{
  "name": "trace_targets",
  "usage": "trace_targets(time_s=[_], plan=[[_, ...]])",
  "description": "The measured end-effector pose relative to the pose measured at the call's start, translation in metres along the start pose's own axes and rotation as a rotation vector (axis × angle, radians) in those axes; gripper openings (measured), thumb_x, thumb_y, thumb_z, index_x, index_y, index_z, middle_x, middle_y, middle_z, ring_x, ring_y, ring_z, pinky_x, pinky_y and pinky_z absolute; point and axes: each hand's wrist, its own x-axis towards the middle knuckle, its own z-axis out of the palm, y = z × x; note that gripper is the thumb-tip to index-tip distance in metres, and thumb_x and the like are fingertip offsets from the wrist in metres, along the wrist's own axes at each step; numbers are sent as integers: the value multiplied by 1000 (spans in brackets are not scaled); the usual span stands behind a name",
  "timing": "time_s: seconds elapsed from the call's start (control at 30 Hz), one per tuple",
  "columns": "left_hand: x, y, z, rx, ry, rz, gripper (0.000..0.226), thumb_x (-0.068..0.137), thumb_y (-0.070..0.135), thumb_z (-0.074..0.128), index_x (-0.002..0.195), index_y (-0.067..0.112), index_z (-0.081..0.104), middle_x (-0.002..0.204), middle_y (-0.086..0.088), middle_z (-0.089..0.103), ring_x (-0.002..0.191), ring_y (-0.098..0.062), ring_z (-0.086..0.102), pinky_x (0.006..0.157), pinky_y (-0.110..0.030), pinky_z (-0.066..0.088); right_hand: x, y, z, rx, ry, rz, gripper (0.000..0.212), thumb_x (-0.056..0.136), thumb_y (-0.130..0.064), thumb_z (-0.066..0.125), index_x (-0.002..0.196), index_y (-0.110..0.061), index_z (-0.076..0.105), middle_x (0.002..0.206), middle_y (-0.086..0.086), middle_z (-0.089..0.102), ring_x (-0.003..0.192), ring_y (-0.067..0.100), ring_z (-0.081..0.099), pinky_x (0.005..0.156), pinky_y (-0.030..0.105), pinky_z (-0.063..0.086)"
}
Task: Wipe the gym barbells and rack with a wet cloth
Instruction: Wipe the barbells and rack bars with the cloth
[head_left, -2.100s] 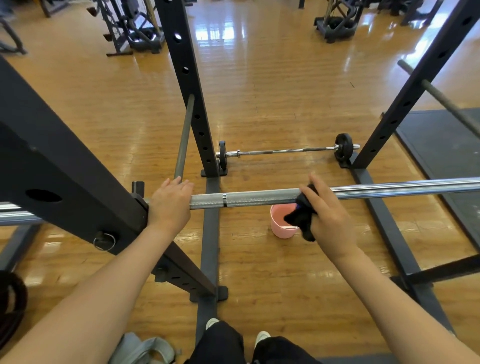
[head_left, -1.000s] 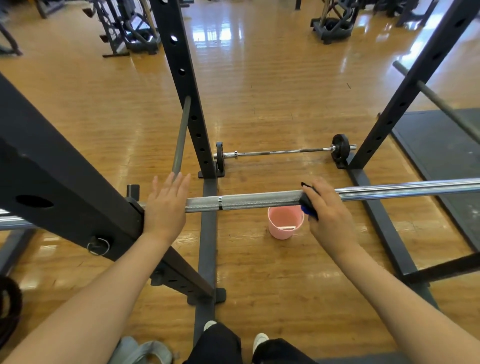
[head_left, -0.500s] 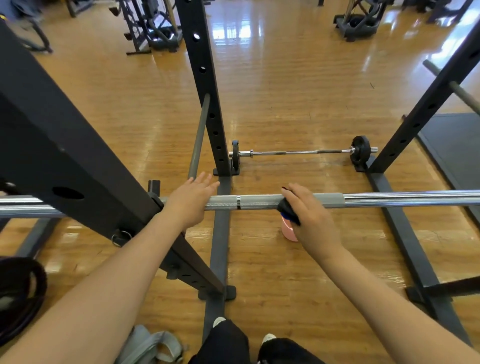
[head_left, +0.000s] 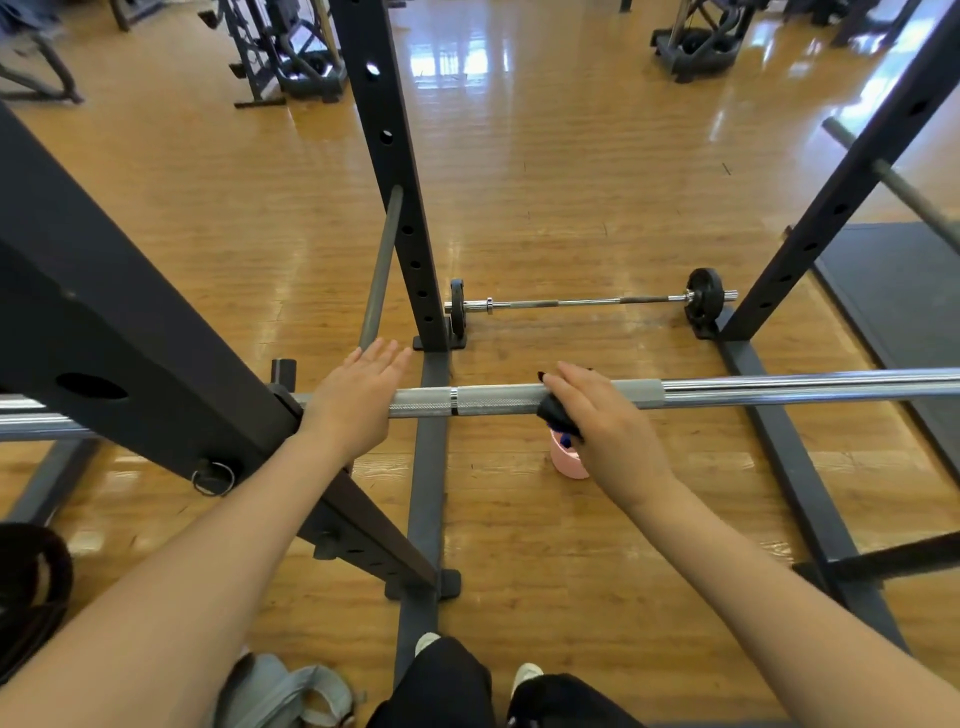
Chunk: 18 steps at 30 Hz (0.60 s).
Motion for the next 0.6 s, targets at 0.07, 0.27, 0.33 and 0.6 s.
trace_targets(time_s=[0.07,0.27,0.33,0.6], plan=[[0,1,0,-1,12,1,81,88,0,51,151,13,1,159,-5,6,146,-17,1,117,-30,3,-9,15,-12,-48,25,57,67,57,13,81,120,4,60,125,22,58,112,36,58,97,42,44],[-2,2,1,5,40,-12,79,89,2,50,151,13,3,159,-4,10,146,-17,4,117,-30,4,-11,18,-17,-43,72,102,57,61,15,77,115,6,63,117,22,62,111,33,56,90,55,50],[-3,2,1,-1,51,-12,78,89,2,50,151,13,4,158,-4,11,146,-16,5,117,-29,4,-2,8,-11,-11,37,61,62,55,17,80,114,6,64,115,23,63,109,36,60,89,55,50],[-7,5,11,64,239,-28,81,70,-7,69,142,-3,32,145,-20,38,139,-34,29,114,-43,16,-30,40,-40,-64,-17,259,64,64,13,76,124,1,59,129,22,55,119,41,52,98,56,43]])
